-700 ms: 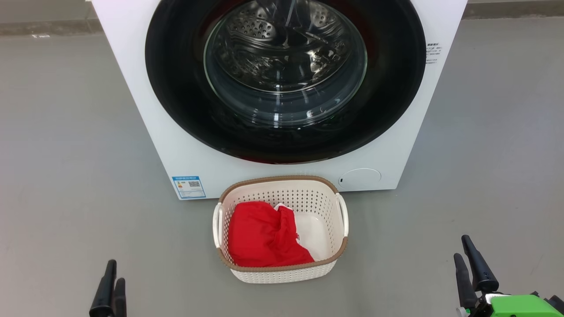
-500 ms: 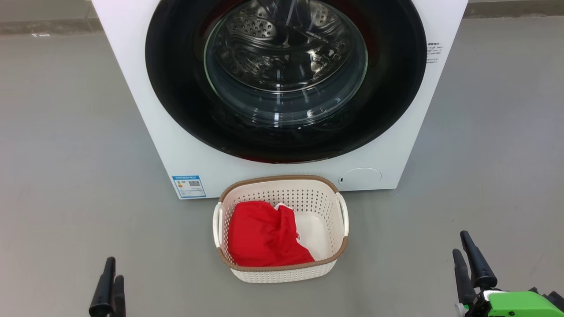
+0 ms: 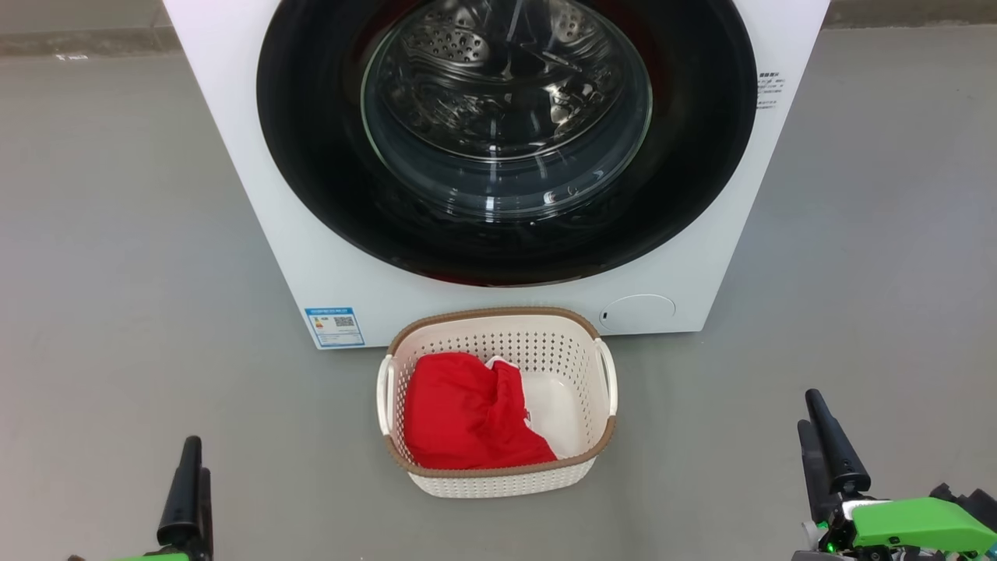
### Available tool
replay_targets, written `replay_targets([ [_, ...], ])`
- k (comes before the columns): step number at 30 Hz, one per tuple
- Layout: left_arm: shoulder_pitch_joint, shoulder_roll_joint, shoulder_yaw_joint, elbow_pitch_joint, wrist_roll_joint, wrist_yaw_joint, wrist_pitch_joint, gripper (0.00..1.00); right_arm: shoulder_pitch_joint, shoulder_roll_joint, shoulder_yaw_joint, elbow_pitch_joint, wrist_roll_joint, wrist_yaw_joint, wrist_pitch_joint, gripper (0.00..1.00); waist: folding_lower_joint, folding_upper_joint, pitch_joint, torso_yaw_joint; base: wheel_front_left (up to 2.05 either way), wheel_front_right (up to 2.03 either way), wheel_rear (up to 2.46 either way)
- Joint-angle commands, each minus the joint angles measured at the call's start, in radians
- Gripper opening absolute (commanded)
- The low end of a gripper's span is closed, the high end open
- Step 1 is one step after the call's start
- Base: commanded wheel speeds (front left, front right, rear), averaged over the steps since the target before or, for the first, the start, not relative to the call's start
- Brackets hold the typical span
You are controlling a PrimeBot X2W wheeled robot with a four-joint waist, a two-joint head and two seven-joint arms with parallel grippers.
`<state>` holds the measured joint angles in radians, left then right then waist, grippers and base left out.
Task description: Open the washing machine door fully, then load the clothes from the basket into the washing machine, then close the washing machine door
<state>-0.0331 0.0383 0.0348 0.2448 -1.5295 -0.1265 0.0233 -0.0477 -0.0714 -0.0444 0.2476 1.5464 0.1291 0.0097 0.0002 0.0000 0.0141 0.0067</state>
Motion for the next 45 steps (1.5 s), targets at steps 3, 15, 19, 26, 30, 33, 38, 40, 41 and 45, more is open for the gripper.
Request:
replay_targets([
  [3,-0.046,0.031,0.002,-0.040,0.040,-0.001,-0.019,1.00,-0.061,-0.024,0.029,-0.034,-0.041,0.000,-0.017,1.00,-0.0001,0.0000,0.001,0.001,0.00,0.00,0.00],
  [15,-0.053,0.050,-0.021,-0.067,0.183,-0.002,-0.056,1.00,-0.083,-0.041,0.069,-0.044,-0.195,0.001,-0.052,1.00,-0.0001,0.0000,0.004,0.004,0.00,0.00,0.00],
  [19,-0.055,0.057,-0.028,-0.070,0.231,-0.002,-0.065,1.00,-0.088,-0.043,0.074,-0.043,-0.241,0.001,-0.061,1.00,-0.0001,0.0000,0.005,0.004,0.00,0.00,0.00],
  [26,-0.061,0.062,-0.023,-0.088,0.356,-0.002,-0.086,1.00,-0.100,-0.047,0.082,-0.047,-0.366,0.001,-0.081,1.00,-0.0001,0.0000,0.007,0.005,0.00,0.00,0.00],
  [30,-0.061,0.064,-0.028,-0.096,0.424,-0.002,-0.099,1.00,-0.105,-0.050,0.092,-0.050,-0.427,0.001,-0.093,1.00,-0.0001,0.0000,0.009,0.006,0.00,0.00,0.00],
  [33,-0.061,0.071,-0.036,-0.099,0.482,-0.002,-0.108,1.00,-0.111,-0.057,0.104,-0.050,-0.476,0.001,-0.102,1.00,-0.0001,0.0000,0.010,0.007,0.00,0.00,0.00],
  [38,-0.063,0.077,-0.045,-0.095,0.579,-0.002,-0.123,1.00,-0.119,-0.063,0.122,-0.049,-0.553,0.001,-0.117,1.00,-0.0001,0.0000,0.012,0.008,0.00,0.00,0.00],
  [40,-0.064,0.078,-0.045,-0.094,0.615,-0.003,-0.129,1.00,-0.122,-0.068,0.129,-0.048,-0.588,0.001,-0.122,1.00,-0.0001,0.0000,0.013,0.008,0.00,0.00,0.00],
  [41,-0.064,0.079,-0.045,-0.093,0.635,-0.003,-0.132,1.00,-0.124,-0.069,0.132,-0.047,-0.605,0.001,-0.125,1.00,-0.0001,0.0000,0.013,0.009,0.00,0.00,0.00],
  [45,-0.066,0.080,-0.039,-0.090,0.718,-0.003,-0.144,1.00,-0.130,-0.073,0.140,-0.043,-0.675,0.001,-0.137,1.00,-0.0001,0.0000,0.013,0.010,0.00,0.00,0.00],
])
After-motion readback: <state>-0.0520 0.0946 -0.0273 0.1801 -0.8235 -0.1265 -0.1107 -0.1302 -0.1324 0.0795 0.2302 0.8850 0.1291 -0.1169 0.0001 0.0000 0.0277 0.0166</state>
